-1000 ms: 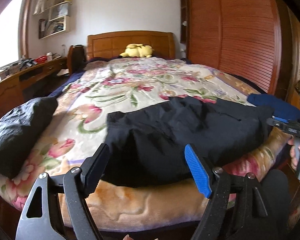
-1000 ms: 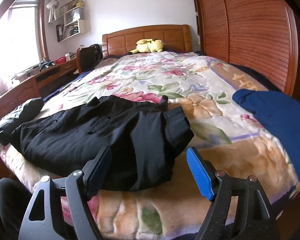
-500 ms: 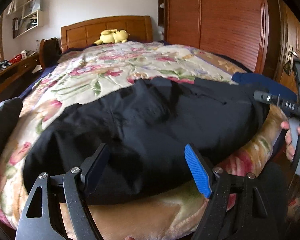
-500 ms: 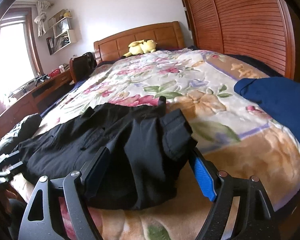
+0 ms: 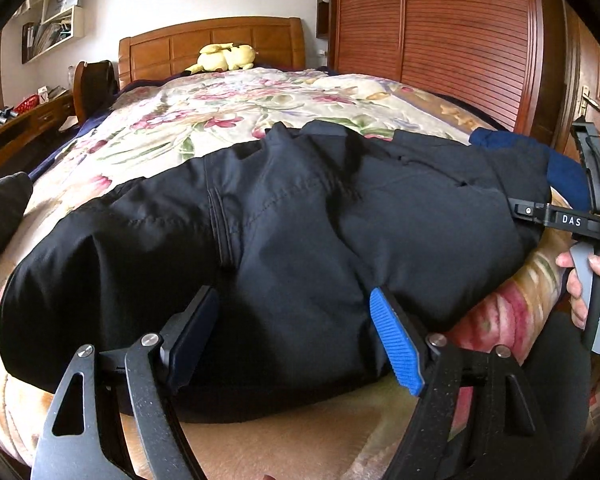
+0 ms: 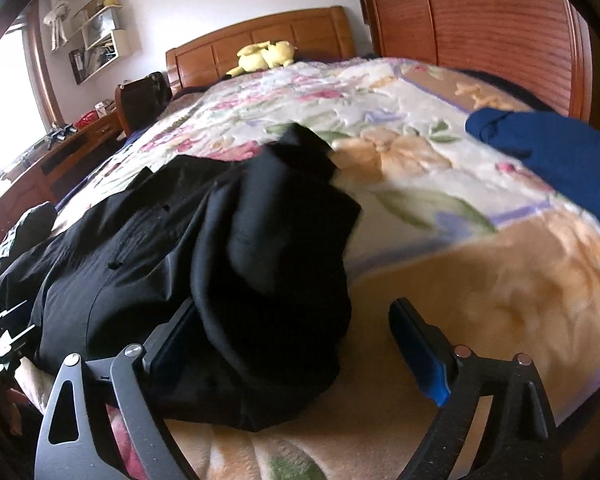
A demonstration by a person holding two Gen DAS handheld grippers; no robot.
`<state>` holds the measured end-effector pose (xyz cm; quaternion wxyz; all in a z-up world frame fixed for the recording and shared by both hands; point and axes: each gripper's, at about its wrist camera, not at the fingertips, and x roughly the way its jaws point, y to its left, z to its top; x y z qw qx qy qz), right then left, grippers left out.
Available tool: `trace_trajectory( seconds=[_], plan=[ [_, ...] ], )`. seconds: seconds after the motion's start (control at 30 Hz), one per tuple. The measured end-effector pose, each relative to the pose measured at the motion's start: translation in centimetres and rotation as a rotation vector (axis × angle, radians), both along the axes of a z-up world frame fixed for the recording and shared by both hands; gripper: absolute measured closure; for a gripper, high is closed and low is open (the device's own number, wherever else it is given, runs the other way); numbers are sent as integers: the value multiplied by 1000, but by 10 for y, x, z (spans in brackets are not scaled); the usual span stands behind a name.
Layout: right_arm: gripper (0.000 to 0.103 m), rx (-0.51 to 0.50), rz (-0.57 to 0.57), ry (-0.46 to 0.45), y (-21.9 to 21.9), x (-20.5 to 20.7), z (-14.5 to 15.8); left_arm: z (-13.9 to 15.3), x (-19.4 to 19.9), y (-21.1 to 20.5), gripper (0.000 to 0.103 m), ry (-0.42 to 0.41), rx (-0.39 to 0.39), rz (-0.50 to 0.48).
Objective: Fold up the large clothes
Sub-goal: 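Press and smooth the folded coat bundle with both open tools, then grasp the black coat bundle with the right tool and lift it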
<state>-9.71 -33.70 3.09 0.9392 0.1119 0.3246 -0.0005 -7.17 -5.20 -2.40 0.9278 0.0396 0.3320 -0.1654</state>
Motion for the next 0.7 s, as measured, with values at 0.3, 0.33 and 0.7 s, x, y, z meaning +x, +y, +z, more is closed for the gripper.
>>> trace_trajectory(
  seconds=[0.3,0.33,0.7],
  plan=[
    [23,7,51,3,2,2,4,0,-1,0,24,-4,-6,0],
    [25,5,57,2,3,2,4,-1,0,1,24,-3,-7,-1],
    [55,22,108,5,3,8,-1,0,0,1,24,-9,-6,2]
  ],
)
